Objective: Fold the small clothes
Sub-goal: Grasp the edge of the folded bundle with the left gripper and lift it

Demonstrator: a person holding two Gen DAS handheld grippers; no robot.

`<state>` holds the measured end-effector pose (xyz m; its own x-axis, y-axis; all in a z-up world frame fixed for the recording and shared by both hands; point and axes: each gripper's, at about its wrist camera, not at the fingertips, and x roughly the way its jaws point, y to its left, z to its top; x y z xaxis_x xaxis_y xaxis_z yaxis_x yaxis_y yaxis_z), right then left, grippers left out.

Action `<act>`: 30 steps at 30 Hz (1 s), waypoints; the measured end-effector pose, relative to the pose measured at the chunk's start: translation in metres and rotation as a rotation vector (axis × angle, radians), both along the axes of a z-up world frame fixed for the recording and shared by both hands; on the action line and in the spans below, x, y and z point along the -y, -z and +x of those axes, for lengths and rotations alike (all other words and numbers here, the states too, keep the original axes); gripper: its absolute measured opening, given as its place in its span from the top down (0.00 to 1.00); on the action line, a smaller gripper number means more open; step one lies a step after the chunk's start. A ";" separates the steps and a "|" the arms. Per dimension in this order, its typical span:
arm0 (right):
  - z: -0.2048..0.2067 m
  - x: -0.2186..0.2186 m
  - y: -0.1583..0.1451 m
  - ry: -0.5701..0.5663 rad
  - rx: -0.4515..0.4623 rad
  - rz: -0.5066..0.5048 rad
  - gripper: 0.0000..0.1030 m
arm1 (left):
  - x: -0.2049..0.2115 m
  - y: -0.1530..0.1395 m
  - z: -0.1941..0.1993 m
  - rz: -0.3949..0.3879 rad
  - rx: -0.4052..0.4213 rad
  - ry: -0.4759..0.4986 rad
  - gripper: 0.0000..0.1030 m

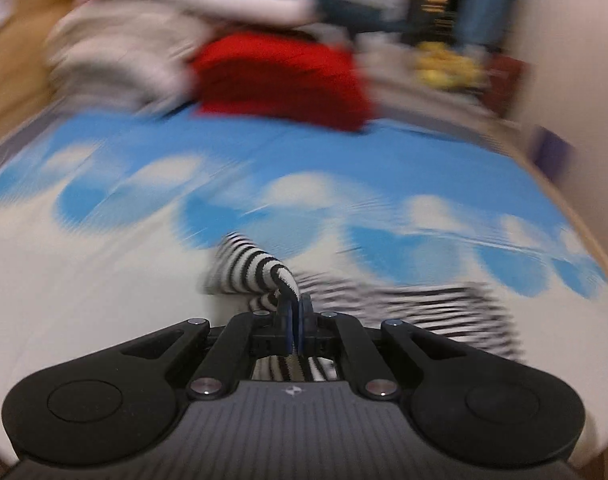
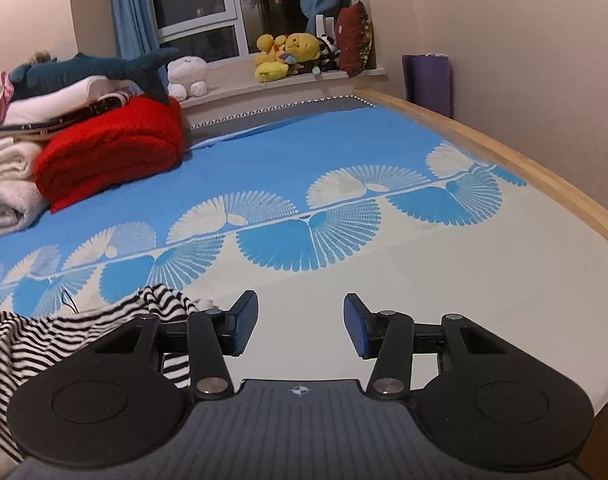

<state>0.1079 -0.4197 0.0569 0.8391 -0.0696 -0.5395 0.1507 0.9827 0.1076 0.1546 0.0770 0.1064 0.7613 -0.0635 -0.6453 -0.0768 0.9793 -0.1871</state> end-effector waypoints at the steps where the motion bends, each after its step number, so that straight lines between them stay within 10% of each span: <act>1: -0.001 0.003 -0.001 0.001 0.005 0.011 0.52 | 0.029 -0.010 0.002 0.015 0.029 0.067 0.98; 7: -0.009 0.023 -0.006 0.005 0.045 0.017 0.52 | 0.205 -0.016 -0.017 0.030 0.104 0.487 0.98; 12: -0.015 0.041 -0.008 0.015 0.064 0.054 0.52 | 0.277 0.028 -0.008 -0.005 -0.184 0.740 0.92; 21: -0.003 0.043 -0.001 -0.010 0.032 0.183 0.69 | 0.168 -0.008 0.010 0.045 -0.096 0.604 0.90; 27: 0.036 0.009 0.030 -0.178 -0.202 0.317 0.60 | 0.105 0.027 0.032 0.035 -0.052 0.487 0.81; 30: 0.053 -0.016 0.045 -0.242 -0.309 0.257 0.51 | 0.100 0.044 0.045 0.096 -0.178 0.457 0.80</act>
<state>0.1611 -0.4036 0.0122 0.6122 0.2769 -0.7406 -0.0163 0.9409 0.3383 0.1998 -0.0234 0.0625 0.5468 -0.2989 -0.7821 0.3415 0.9325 -0.1176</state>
